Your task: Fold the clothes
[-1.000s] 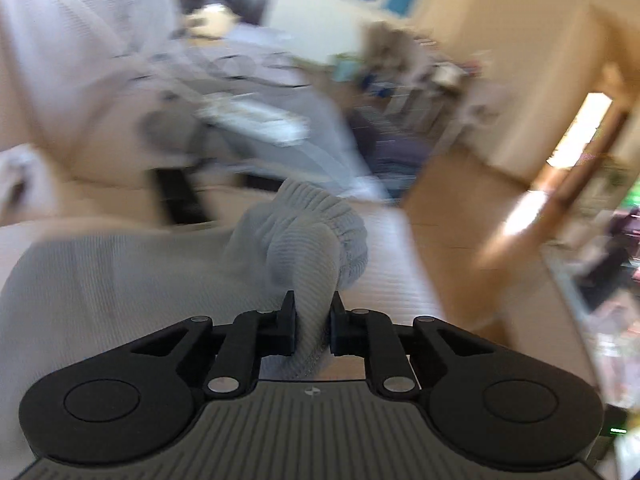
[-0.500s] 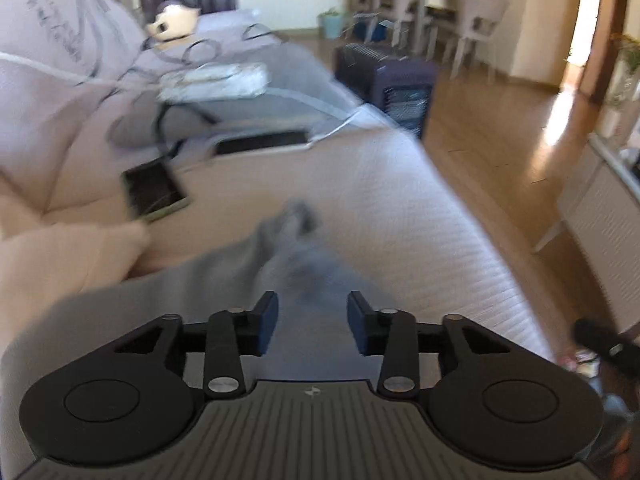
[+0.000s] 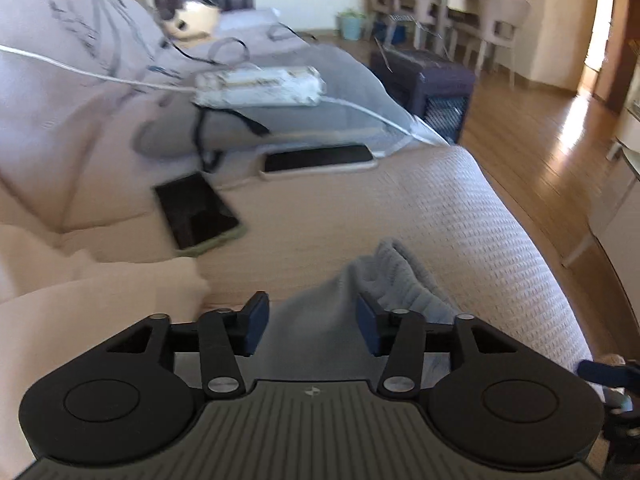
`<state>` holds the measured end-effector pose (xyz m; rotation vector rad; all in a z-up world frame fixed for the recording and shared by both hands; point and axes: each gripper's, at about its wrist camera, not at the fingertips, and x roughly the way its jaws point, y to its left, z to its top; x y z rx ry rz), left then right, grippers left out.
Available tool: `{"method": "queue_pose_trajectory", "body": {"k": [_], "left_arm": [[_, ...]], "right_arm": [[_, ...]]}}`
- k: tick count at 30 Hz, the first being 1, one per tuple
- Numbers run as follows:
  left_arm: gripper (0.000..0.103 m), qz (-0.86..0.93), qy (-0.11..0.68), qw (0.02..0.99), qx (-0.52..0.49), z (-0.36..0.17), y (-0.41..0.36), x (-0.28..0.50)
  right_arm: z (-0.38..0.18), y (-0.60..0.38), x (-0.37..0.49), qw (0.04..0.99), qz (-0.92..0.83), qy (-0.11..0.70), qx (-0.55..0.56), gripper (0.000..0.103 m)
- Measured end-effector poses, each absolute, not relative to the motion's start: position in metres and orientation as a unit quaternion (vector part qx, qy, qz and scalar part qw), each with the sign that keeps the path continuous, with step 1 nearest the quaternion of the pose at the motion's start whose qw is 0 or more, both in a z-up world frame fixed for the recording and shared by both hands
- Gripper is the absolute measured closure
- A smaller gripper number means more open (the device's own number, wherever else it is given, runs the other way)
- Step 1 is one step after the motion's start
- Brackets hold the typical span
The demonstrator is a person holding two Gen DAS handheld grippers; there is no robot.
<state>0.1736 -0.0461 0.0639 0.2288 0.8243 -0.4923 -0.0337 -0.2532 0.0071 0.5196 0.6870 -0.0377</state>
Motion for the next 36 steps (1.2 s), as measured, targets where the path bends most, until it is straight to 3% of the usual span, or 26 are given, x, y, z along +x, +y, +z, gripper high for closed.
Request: {"method": "queue_pose_trajectory", "body": {"k": [1,5,10,15,18,19,20,22,24,28,36], "left_arm": [[0.046,-0.238,0.401,0.877,0.118,0.060,-0.051,0.176],[0.046,-0.249,0.410,0.866,0.143,0.047,-0.068,0.185],[0.046,-0.254,0.410,0.861,0.163,0.034,-0.083,0.203],[0.046,-0.285,0.451,0.835,0.133,0.018,-0.088,0.224],[0.049,-0.294,0.448,0.835,0.130,0.016,-0.089,0.220],[0.056,-0.296,0.447,0.834,0.131,0.016,-0.090,0.217],[0.073,-0.298,0.447,0.833,0.133,0.016,-0.090,0.215],[0.091,-0.294,0.456,0.830,0.128,0.016,-0.092,0.212],[0.096,-0.289,0.461,0.831,0.116,0.020,-0.094,0.209],[0.098,-0.324,0.434,0.835,0.093,0.046,-0.105,0.198],[0.103,-0.416,0.370,0.820,0.134,0.083,-0.193,0.166]], "right_arm": [[0.004,-0.252,-0.027,0.905,-0.012,0.340,0.254,0.027],[-0.007,-0.248,-0.005,0.894,0.013,0.364,0.262,0.032],[-0.013,-0.243,0.013,0.886,0.035,0.378,0.265,0.050],[-0.023,-0.231,0.026,0.886,0.028,0.395,0.241,0.055],[-0.022,-0.222,0.026,0.892,0.021,0.400,0.210,0.066],[-0.021,-0.221,0.024,0.892,0.018,0.403,0.206,0.070],[-0.020,-0.222,0.021,0.892,0.014,0.403,0.205,0.074],[-0.014,-0.223,0.012,0.895,0.002,0.398,0.201,0.079],[-0.006,-0.225,0.001,0.900,-0.011,0.390,0.196,0.087],[0.017,-0.238,-0.037,0.911,-0.050,0.358,0.198,0.091],[0.044,-0.273,-0.115,0.899,-0.170,0.319,0.246,0.093]]}}
